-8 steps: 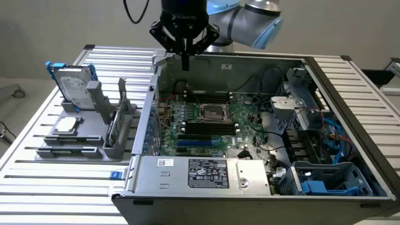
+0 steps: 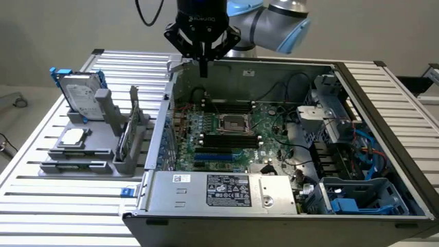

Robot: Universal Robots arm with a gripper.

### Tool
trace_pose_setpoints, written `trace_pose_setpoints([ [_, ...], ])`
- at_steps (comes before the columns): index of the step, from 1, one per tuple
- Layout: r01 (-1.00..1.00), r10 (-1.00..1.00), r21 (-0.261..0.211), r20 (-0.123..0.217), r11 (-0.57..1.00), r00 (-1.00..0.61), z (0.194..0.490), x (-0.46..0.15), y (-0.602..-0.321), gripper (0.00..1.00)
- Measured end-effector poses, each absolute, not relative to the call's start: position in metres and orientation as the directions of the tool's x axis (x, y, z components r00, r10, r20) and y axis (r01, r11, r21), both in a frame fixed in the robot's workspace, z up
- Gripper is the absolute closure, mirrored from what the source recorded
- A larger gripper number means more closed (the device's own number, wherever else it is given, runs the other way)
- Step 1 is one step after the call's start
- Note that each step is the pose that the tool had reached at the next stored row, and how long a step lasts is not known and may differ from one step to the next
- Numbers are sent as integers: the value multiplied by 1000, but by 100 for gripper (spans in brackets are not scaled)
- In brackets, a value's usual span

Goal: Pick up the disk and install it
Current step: 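Reach for the disk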

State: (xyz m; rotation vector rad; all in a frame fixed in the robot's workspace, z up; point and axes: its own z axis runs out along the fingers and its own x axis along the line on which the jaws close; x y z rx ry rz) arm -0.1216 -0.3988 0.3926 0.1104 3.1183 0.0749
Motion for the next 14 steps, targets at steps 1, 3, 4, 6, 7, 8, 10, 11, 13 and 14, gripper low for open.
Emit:
trace_pose_setpoints([
  [1, 70, 71, 48, -17, 996, -997, 393, -124, -399, 89],
  [3, 70, 71, 48, -13, 996, -997, 393, -132, -399, 89],
  [4, 71, 71, 48, -11, 996, -997, 393, -137, -399, 89],
  [6, 71, 71, 48, -5, 996, -997, 393, -146, -398, 89],
  [7, 71, 71, 48, -2, 996, -997, 393, -151, -398, 89],
  [8, 71, 71, 47, 1, 996, -997, 392, -155, -398, 89],
  [10, 71, 71, 47, 7, 996, -997, 392, -164, -398, 89],
  [11, 72, 71, 47, 11, 996, -997, 392, -169, -397, 89],
  [13, 72, 71, 46, 19, 996, -997, 392, -178, -397, 89],
  [14, 72, 71, 46, 22, 996, -997, 392, -182, -397, 89],
])
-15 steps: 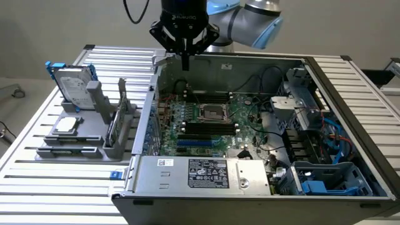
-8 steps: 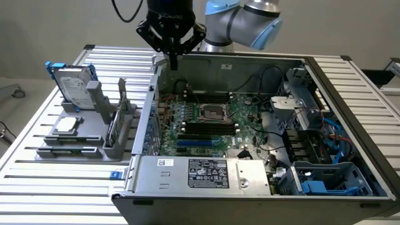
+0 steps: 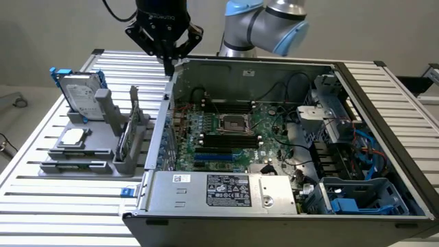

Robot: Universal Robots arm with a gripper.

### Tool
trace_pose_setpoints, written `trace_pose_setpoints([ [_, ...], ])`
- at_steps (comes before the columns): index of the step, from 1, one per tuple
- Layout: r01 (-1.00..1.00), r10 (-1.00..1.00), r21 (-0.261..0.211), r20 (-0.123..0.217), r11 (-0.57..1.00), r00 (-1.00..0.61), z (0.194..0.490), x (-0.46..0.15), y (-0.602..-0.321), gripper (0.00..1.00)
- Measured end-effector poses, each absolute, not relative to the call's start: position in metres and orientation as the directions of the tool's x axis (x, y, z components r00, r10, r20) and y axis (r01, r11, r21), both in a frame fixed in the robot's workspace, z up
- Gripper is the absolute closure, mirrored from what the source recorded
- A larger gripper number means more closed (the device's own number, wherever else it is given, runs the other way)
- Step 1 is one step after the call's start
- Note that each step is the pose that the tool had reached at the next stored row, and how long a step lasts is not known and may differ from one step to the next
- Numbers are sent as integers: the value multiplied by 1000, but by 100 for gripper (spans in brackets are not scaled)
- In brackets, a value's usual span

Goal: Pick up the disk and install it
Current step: 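Reach for the disk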

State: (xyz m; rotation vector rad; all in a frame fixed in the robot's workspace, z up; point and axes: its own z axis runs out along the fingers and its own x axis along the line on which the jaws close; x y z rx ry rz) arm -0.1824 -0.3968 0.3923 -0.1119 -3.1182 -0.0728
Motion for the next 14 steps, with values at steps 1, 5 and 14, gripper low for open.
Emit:
trace_pose_setpoints([
  [1, 72, 71, 46, 26, 996, -997, 392, -187, -397, 89],
  [5, 73, 71, 45, 41, 996, -997, 392, -205, -396, 89],
  [14, 74, 71, 43, 67, 996, -995, 391, -246, -393, 89],
])
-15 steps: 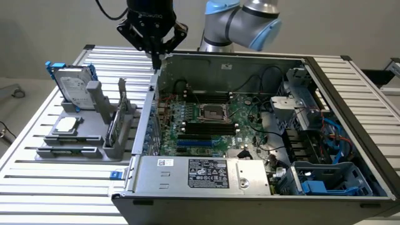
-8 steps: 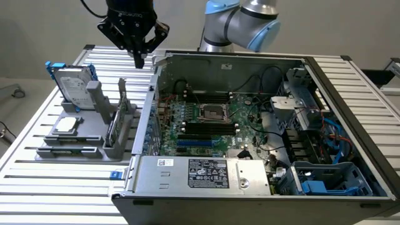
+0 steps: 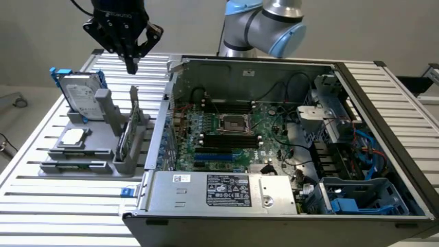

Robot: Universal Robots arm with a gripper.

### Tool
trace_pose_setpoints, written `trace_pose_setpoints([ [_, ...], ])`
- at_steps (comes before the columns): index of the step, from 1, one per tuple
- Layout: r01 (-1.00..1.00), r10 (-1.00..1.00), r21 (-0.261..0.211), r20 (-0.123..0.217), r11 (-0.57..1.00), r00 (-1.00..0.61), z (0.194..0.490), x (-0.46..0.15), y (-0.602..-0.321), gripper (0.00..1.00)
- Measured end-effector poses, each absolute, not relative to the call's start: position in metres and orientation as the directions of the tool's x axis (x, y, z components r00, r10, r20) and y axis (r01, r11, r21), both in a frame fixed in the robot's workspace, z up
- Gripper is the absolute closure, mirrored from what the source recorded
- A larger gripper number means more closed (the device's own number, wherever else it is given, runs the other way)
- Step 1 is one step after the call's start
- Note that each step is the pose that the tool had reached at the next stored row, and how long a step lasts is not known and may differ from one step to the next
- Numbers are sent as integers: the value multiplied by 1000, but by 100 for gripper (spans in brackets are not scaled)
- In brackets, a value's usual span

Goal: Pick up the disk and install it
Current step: 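Reach for the disk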

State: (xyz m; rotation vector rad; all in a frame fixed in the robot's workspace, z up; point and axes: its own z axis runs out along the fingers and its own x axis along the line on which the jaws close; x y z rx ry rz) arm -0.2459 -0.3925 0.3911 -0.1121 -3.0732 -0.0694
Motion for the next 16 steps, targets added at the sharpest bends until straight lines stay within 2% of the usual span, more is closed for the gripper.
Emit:
trace_pose_setpoints([
  [11, 74, 71, 43, 60, 996, -996, 377, -296, -380, 89],
  [16, 73, 71, 44, 53, 996, -996, 372, -317, -366, 89],
])
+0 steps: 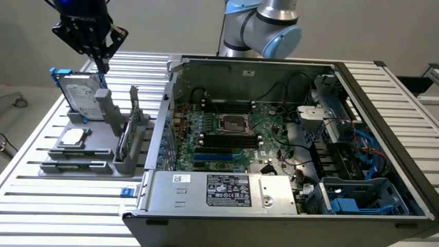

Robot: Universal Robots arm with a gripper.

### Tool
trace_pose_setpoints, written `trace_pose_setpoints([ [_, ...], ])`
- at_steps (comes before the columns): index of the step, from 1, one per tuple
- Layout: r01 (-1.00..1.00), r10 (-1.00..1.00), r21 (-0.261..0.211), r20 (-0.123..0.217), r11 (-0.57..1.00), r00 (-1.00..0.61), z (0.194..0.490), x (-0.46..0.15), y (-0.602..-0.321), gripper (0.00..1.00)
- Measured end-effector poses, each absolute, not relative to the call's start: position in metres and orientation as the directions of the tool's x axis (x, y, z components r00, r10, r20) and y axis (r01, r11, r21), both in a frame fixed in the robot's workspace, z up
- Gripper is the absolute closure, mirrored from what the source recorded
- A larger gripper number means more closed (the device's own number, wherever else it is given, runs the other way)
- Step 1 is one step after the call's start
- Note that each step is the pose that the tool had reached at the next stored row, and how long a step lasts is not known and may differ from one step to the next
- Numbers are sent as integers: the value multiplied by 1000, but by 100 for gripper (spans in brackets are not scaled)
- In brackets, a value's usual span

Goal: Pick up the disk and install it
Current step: 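Reach for the disk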

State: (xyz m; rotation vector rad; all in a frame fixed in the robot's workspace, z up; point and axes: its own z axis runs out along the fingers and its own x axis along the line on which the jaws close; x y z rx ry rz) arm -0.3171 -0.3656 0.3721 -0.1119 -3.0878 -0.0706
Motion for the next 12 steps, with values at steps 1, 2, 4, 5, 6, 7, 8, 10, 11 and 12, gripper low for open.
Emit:
trace_pose_setpoints([
  [1, 73, 71, 44, 51, 996, -996, 371, -320, -362, 89],
  [2, 73, 71, 44, 49, 996, -996, 371, -323, -359, 89],
  [4, 73, 71, 44, 46, 996, -996, 369, -328, -352, 89],
  [5, 72, 70, 44, 44, 996, -997, 369, -330, -349, 89],
  [6, 72, 70, 45, 42, 996, -997, 368, -332, -346, 89],
  [7, 71, 70, 45, 40, 996, -997, 367, -335, -342, 89],
  [8, 71, 69, 45, 39, 996, -997, 367, -337, -339, 89],
  [10, 70, 68, 45, 38, 997, -997, 366, -342, -332, 89],
  [11, 70, 68, 45, 37, 997, -997, 366, -344, -329, 89],
  [12, 69, 68, 45, 37, 997, -997, 366, -348, -326, 89],
])
